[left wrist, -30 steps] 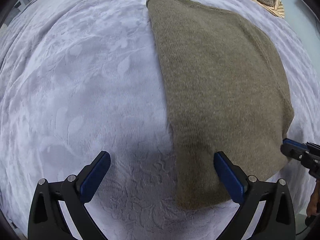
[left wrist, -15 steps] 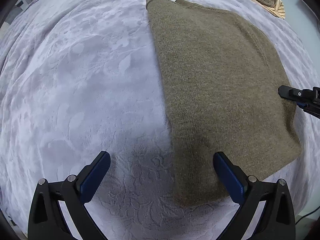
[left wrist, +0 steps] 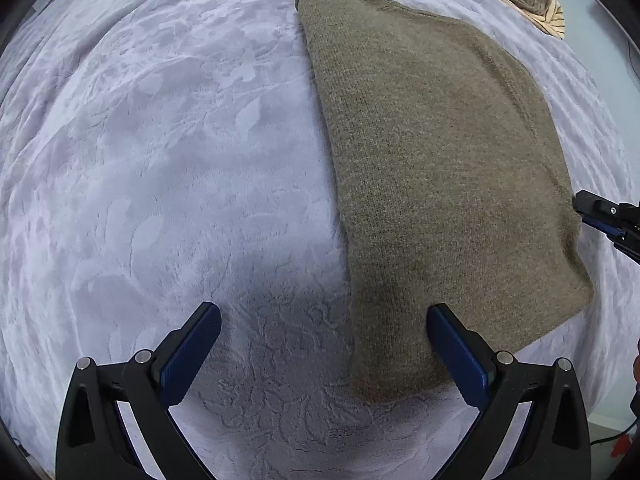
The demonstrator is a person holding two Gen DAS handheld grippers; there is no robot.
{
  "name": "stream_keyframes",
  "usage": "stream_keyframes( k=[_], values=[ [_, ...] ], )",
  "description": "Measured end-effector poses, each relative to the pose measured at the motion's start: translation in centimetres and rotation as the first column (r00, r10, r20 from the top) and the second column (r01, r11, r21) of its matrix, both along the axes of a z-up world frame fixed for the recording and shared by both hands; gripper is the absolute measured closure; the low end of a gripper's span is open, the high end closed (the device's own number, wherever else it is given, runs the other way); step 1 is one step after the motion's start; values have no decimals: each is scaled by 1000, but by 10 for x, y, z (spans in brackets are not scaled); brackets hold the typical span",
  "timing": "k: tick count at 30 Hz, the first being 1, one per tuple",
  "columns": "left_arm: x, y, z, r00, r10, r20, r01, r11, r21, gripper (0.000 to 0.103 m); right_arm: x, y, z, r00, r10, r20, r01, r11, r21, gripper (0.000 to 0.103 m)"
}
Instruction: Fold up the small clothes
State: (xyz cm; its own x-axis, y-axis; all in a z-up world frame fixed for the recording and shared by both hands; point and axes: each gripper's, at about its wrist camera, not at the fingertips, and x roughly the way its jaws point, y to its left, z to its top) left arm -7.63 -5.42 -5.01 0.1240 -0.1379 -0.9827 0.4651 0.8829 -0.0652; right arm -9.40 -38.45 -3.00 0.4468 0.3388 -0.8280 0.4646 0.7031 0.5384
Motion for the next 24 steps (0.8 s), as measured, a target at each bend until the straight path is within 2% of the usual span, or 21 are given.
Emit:
stream_keyframes(
  k=[2, 4, 5, 11, 13, 17, 21, 24],
  values=[
    [1, 1, 1, 1000, -6, -3, 6, 1000, -6, 0, -5, 0, 9, 1000, -11, -1, 11, 1000, -27, 78],
    [3, 0, 4, 1000, -22, -8, 22, 1000, -12, 0, -8, 2, 12, 1000, -16, -4, 16, 999, -35, 61],
    [5, 0, 7, 1000, -28, -8, 28, 1000, -8, 0, -11, 3, 12, 1000, -18, -5, 18, 999, -33, 58],
    [19, -7, 11, 999, -33, -34, 33, 999, 5, 0, -20, -8, 1, 998, -55, -31, 55, 998, 15, 56],
    [31, 0, 12, 999, -18, -38, 18, 1000, -10, 0, -21, -8, -2, 997, -68, -38, 69, 997, 30, 50],
    [52, 11, 27, 999, 51, -4, -51, 997, -58, 0, -18, -10, -5, 998, -57, -32, 59, 997, 40, 46],
    [70, 16, 25, 998, 51, -49, -53, 997, -55, 0, -14, -11, -7, 999, -36, -10, 37, 997, 63, 34],
    [80, 13, 23, 997, 44, -58, -47, 998, -47, 0, -12, -14, -10, 999, -32, -5, 33, 996, 79, 34]
  ],
)
